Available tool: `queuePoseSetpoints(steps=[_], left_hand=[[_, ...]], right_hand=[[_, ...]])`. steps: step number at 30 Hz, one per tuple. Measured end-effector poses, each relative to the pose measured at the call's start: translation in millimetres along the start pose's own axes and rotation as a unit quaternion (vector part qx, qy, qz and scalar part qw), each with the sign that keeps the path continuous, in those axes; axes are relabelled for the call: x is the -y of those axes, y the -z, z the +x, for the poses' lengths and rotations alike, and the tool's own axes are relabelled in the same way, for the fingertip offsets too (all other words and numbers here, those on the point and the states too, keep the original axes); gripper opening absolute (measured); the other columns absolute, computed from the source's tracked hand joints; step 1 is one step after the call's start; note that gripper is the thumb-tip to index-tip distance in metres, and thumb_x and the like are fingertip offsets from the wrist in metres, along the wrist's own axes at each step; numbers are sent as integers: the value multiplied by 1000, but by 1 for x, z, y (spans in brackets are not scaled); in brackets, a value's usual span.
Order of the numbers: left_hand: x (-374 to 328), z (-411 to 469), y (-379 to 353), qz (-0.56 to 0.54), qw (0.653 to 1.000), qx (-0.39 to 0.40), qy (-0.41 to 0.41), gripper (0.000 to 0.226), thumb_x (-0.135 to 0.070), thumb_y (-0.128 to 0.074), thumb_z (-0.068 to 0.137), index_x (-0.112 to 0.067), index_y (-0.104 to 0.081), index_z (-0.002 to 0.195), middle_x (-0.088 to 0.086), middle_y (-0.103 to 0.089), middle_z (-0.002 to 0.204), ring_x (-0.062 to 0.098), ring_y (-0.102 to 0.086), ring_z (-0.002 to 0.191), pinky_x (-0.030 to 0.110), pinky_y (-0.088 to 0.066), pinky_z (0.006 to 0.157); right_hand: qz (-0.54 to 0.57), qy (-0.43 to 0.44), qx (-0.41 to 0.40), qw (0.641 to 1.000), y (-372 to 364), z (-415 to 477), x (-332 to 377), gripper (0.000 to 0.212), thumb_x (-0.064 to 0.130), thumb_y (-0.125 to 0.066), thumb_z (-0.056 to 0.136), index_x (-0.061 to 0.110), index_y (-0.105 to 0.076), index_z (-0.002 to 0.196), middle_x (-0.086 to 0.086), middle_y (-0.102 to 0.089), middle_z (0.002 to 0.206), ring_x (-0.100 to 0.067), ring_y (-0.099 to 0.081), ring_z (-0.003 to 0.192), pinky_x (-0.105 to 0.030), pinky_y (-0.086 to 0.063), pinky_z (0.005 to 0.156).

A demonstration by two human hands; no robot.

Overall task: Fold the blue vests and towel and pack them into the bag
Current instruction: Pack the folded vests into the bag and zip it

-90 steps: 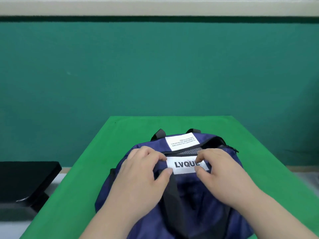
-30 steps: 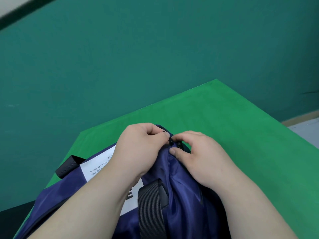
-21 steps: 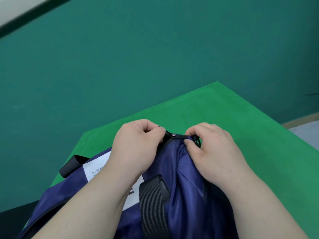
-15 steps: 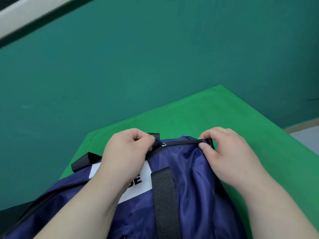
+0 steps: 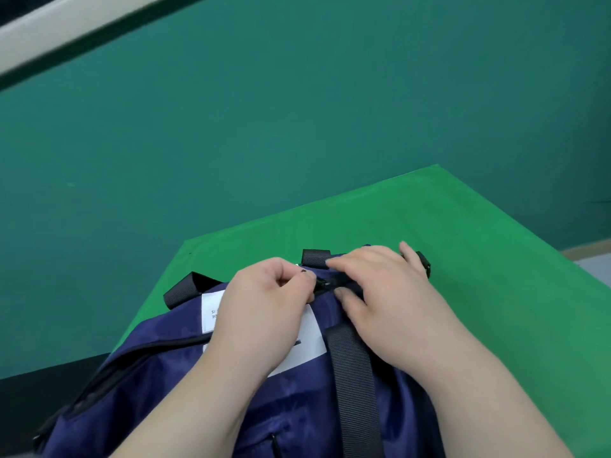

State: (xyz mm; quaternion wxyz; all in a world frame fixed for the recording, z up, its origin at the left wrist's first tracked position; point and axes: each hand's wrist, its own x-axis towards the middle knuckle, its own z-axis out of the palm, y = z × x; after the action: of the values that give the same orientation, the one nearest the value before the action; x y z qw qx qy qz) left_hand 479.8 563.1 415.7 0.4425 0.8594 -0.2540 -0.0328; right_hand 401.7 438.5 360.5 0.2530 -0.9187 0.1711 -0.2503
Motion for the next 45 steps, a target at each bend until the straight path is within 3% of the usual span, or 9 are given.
queuePoseSetpoints(steps=[5, 12, 16, 22, 28, 31, 36, 40, 45], left_hand=[[10, 0, 13, 3, 1000, -16, 10, 30, -24, -65, 89, -14, -63, 61, -10, -49, 44, 5, -34, 34, 13, -26, 34], [21, -7, 48, 59, 994, -87, 16, 20, -31, -66, 84, -29, -67, 64, -16, -60, 52, 1, -47, 46, 26, -31, 50], [33, -17, 61, 29, 996, -77, 34, 23, -31, -67, 86, -28, -66, 63, -13, -57, 50, 4, -41, 44, 27, -32, 53], [36, -24, 67, 28, 998, -61, 20, 26, -29, -66, 85, -18, -65, 61, -11, -58, 52, 2, -41, 42, 16, -31, 42], [42, -32, 77, 30, 998, -54, 6, 26, -28, -66, 85, -19, -65, 61, -13, -59, 53, 1, -44, 45, 15, -32, 44], [46, -35, 90, 54, 996, -76, 3, 26, -29, -66, 84, -20, -65, 60, -16, -58, 51, 1, -46, 46, 16, -32, 45], [59, -36, 137, 47, 984, -168, 34, 26, -26, -66, 84, -17, -65, 60, -14, -50, 40, 3, -42, 39, 27, -27, 45], [77, -51, 159, -11, 983, -171, 63, 21, -25, -66, 84, -22, -67, 63, -8, -53, 45, 9, -38, 43, 29, -29, 52], [81, -61, 168, -18, 987, -152, 56, 26, -26, -67, 85, -18, -66, 60, -11, -63, 55, 2, -46, 47, 28, -32, 53]], right_hand=[[-14, 2, -13, 1000, -8, 3, 3, 15, 32, -58, 96, 38, -67, 106, 18, -65, 107, -12, -54, 113, -47, -14, 121], [-21, -33, -21, 999, -2, 1, -9, 12, 30, -60, 95, 36, -69, 101, 17, -67, 104, -15, -56, 108, -48, -23, 116], [-32, -20, 12, 999, 1, -4, 0, 14, 31, -54, 98, 37, -64, 106, 20, -60, 108, -11, -50, 116, -44, -15, 118], [-13, 33, 35, 999, 0, -19, 56, 37, 42, -49, 98, 36, -51, 134, 21, -53, 130, -5, -38, 130, -44, -13, 123], [-50, 37, -32, 998, -33, -20, 78, 7, 37, -61, 93, 37, -66, 97, 18, -64, 99, -13, -56, 104, -47, -21, 117], [-74, 37, -54, 995, -38, -21, 77, 9, 36, -57, 95, 36, -65, 90, 17, -63, 91, -12, -56, 95, -46, -21, 116], [-62, -11, -33, 997, -25, -22, 66, 9, 33, -59, 96, 38, -66, 94, 17, -63, 94, -13, -56, 100, -44, -26, 115], [-75, 2, -15, 997, -22, -24, 83, 10, 33, -59, 94, 36, -67, 99, 17, -64, 99, -15, -56, 104, -45, -31, 111], [-74, 103, 36, 991, -29, -20, 146, 43, 52, -45, 88, 36, -61, 125, 17, -61, 120, -15, -50, 120, -49, -31, 113]])
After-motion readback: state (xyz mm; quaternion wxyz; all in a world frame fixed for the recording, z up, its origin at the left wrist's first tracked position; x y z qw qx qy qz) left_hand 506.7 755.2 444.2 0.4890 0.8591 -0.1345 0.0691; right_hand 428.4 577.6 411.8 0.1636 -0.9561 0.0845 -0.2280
